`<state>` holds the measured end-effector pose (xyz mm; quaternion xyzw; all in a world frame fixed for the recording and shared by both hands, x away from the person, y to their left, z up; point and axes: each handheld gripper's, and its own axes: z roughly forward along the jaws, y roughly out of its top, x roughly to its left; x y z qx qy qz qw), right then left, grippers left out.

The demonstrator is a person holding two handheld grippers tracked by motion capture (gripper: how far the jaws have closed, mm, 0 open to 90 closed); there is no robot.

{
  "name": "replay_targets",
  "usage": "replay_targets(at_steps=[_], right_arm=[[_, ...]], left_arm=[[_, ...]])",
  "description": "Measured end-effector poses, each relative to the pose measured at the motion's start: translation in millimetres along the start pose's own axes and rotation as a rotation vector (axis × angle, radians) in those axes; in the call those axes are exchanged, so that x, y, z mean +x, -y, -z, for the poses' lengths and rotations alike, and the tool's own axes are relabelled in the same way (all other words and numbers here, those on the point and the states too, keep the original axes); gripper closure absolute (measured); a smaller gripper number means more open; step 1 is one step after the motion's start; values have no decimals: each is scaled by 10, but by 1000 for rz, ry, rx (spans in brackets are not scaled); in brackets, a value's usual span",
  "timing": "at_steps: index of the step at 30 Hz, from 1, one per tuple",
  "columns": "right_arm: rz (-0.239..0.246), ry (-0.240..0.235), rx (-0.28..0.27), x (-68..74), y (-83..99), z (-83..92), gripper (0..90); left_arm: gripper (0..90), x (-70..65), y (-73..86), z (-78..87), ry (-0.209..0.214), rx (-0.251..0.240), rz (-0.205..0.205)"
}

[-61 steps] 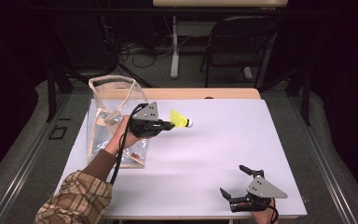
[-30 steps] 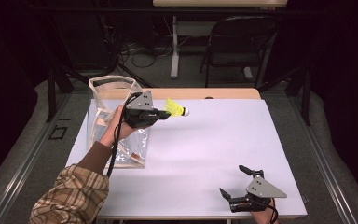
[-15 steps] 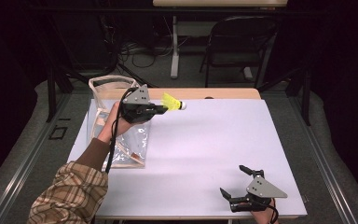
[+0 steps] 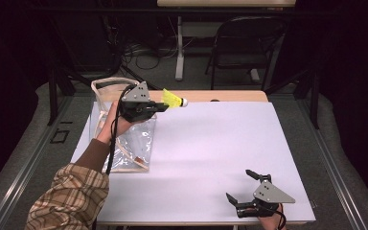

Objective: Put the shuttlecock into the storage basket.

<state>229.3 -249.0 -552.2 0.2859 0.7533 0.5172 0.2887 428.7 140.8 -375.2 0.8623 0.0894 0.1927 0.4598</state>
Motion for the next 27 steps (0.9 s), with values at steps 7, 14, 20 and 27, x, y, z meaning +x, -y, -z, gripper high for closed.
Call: replay_targets(at_steps=[7, 14, 20, 27], right_arm=[[-1, 0, 1, 5, -2, -4, 3], [-1, 0, 0, 3, -3, -3, 3], [-2, 0, 1, 3, -1, -2, 3], [-2, 1, 3, 7, -3, -3, 3]], left_arm=[[896, 43, -4, 40, -18, -3, 10], [896, 95, -1, 97, -39, -13, 19], [895, 124, -7, 140, -56, -16, 24], [895, 163, 2, 198, -78, -23, 32]])
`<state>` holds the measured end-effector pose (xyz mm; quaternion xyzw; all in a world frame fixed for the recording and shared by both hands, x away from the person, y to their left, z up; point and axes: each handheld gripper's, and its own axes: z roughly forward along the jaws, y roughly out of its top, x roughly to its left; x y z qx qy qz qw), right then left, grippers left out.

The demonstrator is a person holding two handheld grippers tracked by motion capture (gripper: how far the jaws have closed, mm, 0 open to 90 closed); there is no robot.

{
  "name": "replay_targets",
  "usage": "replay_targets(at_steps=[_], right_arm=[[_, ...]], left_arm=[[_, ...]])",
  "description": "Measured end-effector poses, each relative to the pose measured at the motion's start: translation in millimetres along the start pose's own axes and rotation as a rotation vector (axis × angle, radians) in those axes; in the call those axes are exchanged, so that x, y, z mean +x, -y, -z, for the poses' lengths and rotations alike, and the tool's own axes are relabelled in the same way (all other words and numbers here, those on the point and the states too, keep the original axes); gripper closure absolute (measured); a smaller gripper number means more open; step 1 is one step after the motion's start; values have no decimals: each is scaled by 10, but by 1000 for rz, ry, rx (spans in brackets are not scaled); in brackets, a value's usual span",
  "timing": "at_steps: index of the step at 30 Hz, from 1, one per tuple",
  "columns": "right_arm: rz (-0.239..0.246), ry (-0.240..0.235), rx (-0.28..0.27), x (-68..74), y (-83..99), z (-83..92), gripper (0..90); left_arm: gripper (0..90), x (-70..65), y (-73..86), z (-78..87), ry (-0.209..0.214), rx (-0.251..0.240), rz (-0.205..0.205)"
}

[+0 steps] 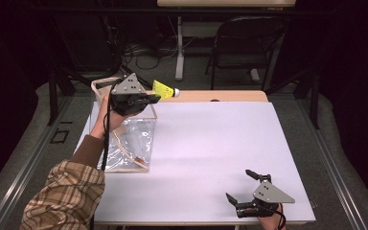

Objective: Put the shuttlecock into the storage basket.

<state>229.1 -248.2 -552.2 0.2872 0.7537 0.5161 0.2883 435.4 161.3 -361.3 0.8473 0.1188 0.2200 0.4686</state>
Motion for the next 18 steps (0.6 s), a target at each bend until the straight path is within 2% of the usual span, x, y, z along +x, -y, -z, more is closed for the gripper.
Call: replay_targets(at_steps=[18], right_arm=[[0, 1, 1, 0, 1, -1, 4]], left_arm=[[895, 152, 64, 145, -63, -20, 48]])
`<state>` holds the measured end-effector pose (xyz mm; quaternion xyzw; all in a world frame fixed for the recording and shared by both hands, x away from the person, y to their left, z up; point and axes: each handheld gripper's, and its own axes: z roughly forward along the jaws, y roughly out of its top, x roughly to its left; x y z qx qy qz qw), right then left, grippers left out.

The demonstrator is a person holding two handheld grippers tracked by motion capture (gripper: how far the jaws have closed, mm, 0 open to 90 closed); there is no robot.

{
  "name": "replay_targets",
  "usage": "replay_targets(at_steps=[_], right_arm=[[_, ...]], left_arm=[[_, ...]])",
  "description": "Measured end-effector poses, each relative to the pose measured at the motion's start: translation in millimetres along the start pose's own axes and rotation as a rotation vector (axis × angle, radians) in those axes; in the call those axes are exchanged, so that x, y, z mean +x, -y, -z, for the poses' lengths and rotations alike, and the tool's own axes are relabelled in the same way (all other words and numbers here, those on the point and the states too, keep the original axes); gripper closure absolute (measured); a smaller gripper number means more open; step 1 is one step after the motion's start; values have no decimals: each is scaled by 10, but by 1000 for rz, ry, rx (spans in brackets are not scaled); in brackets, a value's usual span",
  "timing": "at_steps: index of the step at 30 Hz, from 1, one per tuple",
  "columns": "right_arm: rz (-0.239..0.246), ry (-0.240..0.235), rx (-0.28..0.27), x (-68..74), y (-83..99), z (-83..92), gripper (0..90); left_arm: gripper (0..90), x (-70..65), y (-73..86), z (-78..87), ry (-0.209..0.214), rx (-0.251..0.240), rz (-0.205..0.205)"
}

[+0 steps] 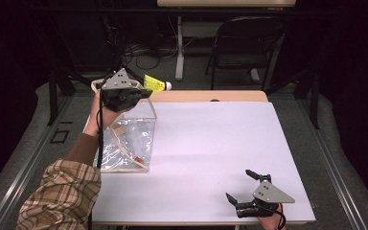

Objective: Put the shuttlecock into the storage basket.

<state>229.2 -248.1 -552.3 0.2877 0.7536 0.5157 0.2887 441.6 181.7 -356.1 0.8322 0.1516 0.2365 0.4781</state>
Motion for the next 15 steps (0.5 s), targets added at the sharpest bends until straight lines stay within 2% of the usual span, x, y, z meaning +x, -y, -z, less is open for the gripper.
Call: replay_targets(at_steps=[15], right_arm=[[0, 1, 2, 1, 0, 0, 4]], left_arm=[[896, 129, 68, 126, -59, -16, 37]])
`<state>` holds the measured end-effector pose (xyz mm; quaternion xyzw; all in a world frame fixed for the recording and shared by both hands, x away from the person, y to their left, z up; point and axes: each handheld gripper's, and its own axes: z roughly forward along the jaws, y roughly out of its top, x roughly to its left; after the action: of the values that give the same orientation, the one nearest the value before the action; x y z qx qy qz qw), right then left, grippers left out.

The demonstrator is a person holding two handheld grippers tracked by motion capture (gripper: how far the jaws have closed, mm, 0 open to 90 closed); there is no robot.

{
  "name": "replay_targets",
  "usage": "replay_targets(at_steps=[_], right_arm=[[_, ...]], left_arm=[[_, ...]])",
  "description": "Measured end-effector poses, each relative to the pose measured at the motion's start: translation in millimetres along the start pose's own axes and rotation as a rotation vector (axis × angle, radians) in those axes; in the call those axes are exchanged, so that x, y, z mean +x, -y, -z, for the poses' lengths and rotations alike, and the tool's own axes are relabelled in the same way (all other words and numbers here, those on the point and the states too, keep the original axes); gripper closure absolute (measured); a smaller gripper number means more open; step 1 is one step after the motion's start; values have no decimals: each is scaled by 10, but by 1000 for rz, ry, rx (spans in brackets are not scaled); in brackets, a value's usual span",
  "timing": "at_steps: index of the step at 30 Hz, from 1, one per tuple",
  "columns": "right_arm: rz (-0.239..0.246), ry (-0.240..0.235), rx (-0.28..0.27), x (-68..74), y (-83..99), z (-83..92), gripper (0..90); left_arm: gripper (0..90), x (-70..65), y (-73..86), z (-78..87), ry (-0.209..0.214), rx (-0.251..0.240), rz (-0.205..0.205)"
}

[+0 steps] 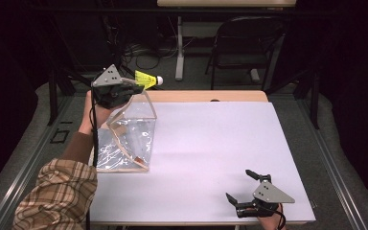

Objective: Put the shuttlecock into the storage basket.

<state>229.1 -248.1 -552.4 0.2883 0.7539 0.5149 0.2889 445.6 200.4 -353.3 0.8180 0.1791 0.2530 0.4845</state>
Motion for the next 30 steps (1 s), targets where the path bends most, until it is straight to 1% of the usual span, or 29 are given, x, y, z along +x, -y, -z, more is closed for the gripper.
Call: replay_targets(at_steps=[7, 12, 13, 15, 20, 30], right_arm=[[-2, 0, 2, 1, 1, -1, 4], [-1, 0, 2, 2, 0, -1, 5], [-1, 0, 2, 2, 0, -1, 5], [-1, 0, 2, 2, 0, -1, 5], [-2, 0, 3, 1, 1, -1, 5], [-3, 0, 3, 1, 0, 0, 5]], left_arm=[[896, 63, 36, 63, -25, -1, 15], [896, 122, 76, 122, -54, -4, 32], [895, 122, 76, 122, -54, -4, 32], [896, 154, 99, 153, -71, -8, 39], [896, 195, 137, 182, -84, -7, 58], [896, 268, 226, 245, -116, -2, 82]])
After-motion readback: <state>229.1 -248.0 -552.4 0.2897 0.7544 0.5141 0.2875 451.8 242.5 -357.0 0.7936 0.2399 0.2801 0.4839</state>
